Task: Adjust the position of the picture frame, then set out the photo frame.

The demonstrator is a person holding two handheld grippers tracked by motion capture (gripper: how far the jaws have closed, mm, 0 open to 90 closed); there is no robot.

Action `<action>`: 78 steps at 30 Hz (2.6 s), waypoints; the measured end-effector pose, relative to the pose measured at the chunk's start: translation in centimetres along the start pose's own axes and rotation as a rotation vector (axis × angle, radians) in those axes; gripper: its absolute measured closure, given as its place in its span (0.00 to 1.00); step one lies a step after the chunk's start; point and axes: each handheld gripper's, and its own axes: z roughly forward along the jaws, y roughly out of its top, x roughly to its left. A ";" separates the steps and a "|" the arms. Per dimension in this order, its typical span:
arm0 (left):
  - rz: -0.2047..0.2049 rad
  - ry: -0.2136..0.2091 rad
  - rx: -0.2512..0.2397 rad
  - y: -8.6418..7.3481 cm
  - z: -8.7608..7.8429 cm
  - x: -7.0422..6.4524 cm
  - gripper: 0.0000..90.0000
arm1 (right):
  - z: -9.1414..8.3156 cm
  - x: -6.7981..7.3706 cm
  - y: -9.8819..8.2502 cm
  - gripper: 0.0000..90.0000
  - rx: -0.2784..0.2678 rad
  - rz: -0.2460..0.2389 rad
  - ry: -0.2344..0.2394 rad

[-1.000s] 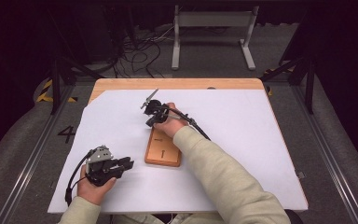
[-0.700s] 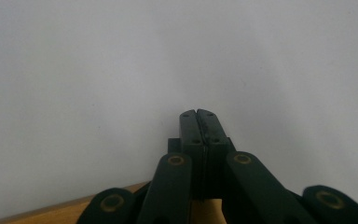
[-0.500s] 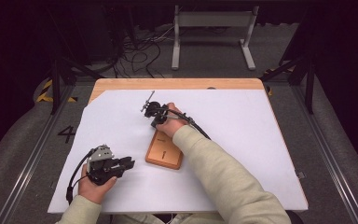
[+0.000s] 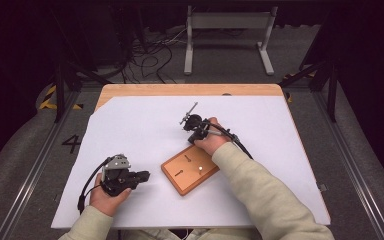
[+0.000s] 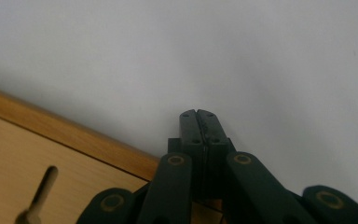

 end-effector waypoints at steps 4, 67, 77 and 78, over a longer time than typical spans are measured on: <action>0.031 -0.035 0.014 0.4 0.5 -0.6 0.97 | -0.9 0.5 -2.2 1.00 -0.002 0.023 -0.013; 0.129 -0.116 -0.124 4.2 3.4 -1.8 0.56 | -10.9 1.9 -17.2 0.79 -0.518 0.194 -0.014; 0.140 -0.051 -0.206 6.5 2.8 -0.5 0.49 | -11.0 1.9 -18.5 0.63 -0.598 0.185 -0.018; 0.140 -0.051 -0.206 6.5 2.8 -0.5 0.49 | -11.0 1.9 -18.5 0.63 -0.598 0.185 -0.018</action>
